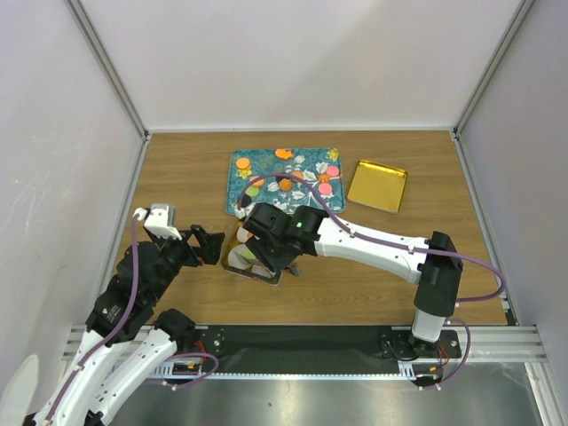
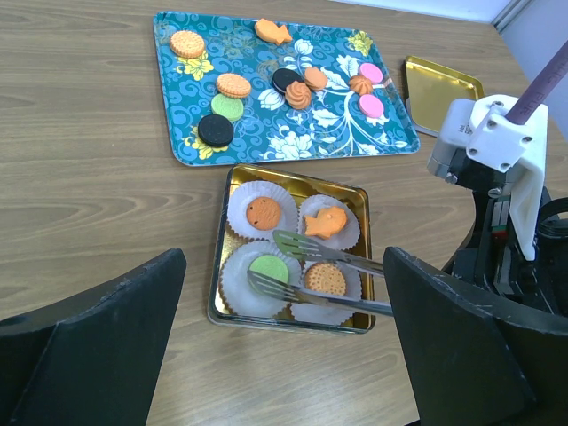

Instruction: Pack the cookies

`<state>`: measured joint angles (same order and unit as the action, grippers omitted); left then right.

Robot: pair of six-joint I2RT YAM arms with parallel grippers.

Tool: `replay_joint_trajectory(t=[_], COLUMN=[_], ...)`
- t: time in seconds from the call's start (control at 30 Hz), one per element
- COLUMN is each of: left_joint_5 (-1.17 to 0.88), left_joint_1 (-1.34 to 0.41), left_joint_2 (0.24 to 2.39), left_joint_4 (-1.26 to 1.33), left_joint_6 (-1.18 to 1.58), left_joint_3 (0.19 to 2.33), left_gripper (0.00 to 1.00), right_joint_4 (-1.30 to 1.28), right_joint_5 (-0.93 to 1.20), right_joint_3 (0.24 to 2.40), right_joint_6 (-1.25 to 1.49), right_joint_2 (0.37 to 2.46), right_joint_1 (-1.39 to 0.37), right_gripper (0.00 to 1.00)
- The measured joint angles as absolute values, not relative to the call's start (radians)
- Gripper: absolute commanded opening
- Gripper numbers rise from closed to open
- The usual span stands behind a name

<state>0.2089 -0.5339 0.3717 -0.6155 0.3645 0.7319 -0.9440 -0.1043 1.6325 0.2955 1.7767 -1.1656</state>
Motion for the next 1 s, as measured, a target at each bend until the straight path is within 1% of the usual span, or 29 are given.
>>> replay_joint_trajectory(t=[0.17,0.4,0.53,0.6,0.77,0.87,1.0], left_joint_5=[0.209,0.209,0.208,0.208,0.207,0.203,0.189], left_joint_1=[-0.534,-0.534,-0.534,-0.534,-0.534,-0.534,-0.534], left_joint_2=[0.372,0.372,0.372,0.372,0.371,0.371,0.371], left_joint_4=[-0.616,-0.616,-0.616,-0.616,-0.616,-0.615,-0.613], left_joint_6=[0.364,0.364,0.364,0.364,0.364,0.364,0.363], left_joint_3=[0.732,0.732,0.732,0.732,0.732,0.732,0.731], left_gripper=[1.0,1.0,1.0,1.0,1.0,1.0,1.0], right_joint_4=[-0.934,-0.918,-0.904,-0.897,-0.872,-0.847,-0.81], right_joint_5=[-0.105,-0.099,-0.097,-0.097,-0.11,-0.123,-0.119], right_joint_3=[1.633,1.63,1.589,1.551,1.414,1.273,1.076], right_joint_6=[0.295,0.303,0.314,0.323,0.355,0.377,0.405], right_joint_2=[1.777,1.771,1.703,1.628,1.398,1.256,1.121], right_joint_1=[-1.166,-1.143,-1.082,-1.04,-0.822,-0.62,-0.294], right_gripper=[0.54,0.51,0.5,0.5,0.5,0.51,0.52])
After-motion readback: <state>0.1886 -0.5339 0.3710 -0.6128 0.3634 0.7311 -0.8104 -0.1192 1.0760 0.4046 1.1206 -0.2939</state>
